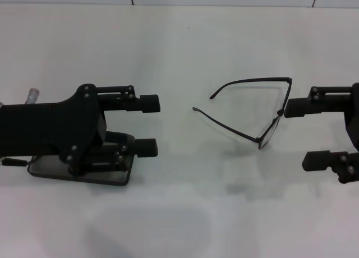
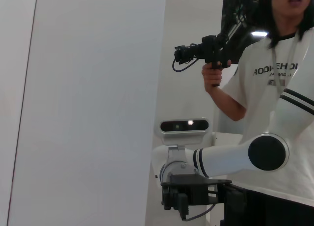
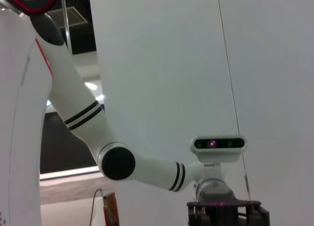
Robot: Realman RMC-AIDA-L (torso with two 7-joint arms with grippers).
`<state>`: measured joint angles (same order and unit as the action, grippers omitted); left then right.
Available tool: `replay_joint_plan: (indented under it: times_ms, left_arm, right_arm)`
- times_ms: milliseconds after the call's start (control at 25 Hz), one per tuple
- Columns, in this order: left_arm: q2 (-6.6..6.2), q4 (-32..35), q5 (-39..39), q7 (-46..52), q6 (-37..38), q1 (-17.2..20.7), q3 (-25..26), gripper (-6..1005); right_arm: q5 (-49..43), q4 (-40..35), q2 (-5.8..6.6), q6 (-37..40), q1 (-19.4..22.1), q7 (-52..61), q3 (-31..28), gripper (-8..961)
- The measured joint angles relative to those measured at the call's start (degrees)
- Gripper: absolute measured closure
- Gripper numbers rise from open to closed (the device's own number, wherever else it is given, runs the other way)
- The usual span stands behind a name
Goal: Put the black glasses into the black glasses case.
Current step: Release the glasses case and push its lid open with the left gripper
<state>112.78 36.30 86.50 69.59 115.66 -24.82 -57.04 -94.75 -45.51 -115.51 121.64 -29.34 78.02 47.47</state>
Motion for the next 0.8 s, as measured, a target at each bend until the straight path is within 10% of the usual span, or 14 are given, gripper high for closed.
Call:
replay_joint_plan:
  times_ms: [800]
  left_arm:
    - [0.33,0.5,-0.2,0.3,-0.9,1.0,1.7,384]
  right_arm:
    - [0.3,1.1,0.28,-3.1,1.5,-1.2,-0.8,262]
